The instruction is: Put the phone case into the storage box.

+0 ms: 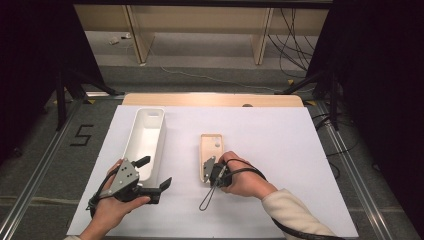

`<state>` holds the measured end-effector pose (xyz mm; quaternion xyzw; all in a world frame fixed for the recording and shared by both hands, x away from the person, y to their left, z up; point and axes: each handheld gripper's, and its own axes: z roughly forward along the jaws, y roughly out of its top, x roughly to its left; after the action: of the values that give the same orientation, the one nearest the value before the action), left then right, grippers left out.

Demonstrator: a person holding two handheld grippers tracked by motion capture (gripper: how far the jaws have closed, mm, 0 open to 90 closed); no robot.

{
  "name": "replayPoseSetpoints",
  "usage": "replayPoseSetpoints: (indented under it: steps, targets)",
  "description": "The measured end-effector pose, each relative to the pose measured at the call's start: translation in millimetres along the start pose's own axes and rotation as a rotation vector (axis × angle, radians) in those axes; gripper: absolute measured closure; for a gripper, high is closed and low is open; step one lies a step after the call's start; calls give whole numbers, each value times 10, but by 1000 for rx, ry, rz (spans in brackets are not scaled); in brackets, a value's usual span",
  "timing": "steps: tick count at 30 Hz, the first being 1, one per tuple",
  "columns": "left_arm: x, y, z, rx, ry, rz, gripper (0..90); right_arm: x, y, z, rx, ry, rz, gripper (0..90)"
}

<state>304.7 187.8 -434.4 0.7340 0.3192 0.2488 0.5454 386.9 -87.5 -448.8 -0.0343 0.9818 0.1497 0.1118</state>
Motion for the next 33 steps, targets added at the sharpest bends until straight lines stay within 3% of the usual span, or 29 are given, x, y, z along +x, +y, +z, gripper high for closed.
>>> replayPoseSetpoints:
  steps: [16,33]
  targets:
    - [0,0,2,1,2,-1,54,16,-133,-205,-122,-14,33,883]
    - [0,0,2,1,3,-1,56,65,-203,-304,-198,-23,49,883]
